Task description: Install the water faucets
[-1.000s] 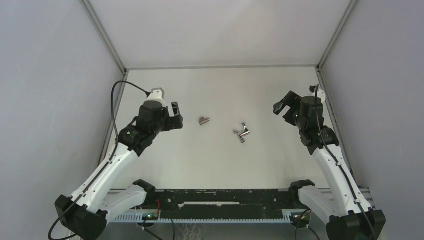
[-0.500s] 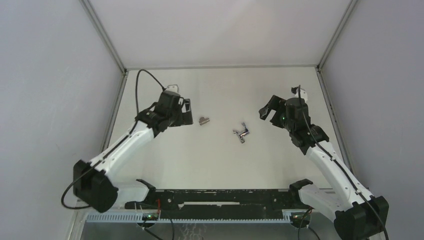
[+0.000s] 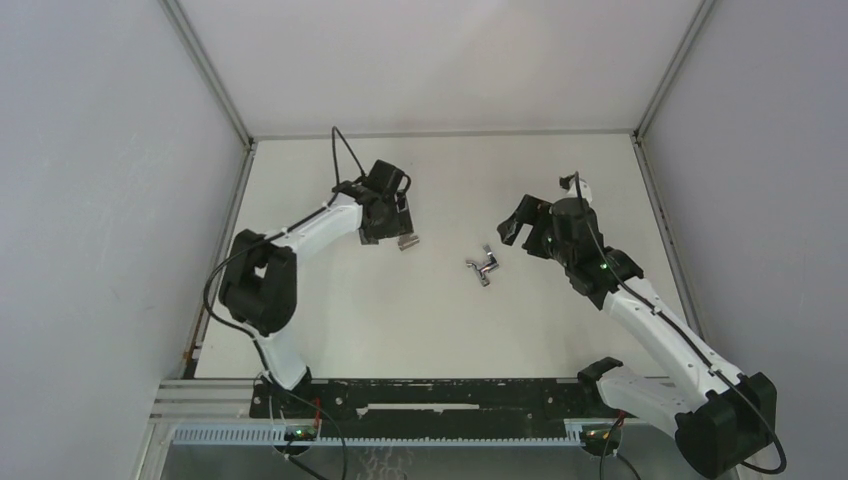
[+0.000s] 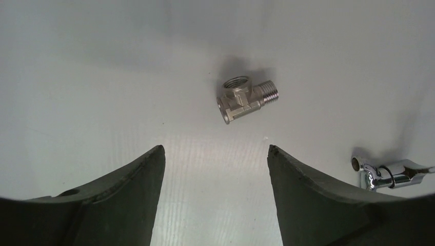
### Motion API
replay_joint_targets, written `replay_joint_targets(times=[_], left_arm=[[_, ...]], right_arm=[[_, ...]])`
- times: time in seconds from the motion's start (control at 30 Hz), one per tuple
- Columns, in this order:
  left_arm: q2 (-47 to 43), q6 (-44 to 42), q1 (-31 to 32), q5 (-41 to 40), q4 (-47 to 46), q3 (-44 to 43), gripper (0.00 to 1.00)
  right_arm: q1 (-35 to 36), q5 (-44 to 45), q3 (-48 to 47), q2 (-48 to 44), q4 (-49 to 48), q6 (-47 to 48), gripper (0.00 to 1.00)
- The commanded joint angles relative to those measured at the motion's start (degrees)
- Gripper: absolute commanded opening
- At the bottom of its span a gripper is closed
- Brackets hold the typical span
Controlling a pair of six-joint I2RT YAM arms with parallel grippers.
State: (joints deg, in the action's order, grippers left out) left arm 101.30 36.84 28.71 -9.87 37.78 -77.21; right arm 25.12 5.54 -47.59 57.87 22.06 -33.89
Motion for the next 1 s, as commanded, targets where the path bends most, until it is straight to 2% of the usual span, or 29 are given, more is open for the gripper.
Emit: replay_joint_targets(times=[0.0, 0.27, 0.5, 0.7, 0.77, 0.97], left_arm=[[4.03, 2.89, 1.0, 2.13, 0.13, -5.02, 0.75], [14.41, -11.16, 4.63, -6.03, 6.74, -18.39, 0.74], [18.26, -29.45, 9.24, -14.65, 6.85, -21.49, 0.73], [17.56, -40.59, 11.02, -8.24, 3.89, -19.91, 0.67], [17.74, -44.22, 10.98, -3.76, 3.62, -19.68, 0.66], [22.65, -46.29, 10.55, -2.86, 7.7, -24.15, 0.52]], right_arm=[[0.81, 1.43, -0.29, -1.26, -1.1, -1.22, 1.0], [1.7, 1.38, -0.31, -0.53, -0.58, -2.3, 1.0], [2.35, 2.05, -0.31, -0.39, 0.12, -3.11, 1.0], [2.4, 2.59, -0.31, -0.71, 0.75, -3.22, 1.0], [2.43, 2.72, -0.31, -0.74, 0.87, -3.18, 0.99], [2.46, 2.8, -0.31, -1.22, 1.52, -3.11, 1.0]])
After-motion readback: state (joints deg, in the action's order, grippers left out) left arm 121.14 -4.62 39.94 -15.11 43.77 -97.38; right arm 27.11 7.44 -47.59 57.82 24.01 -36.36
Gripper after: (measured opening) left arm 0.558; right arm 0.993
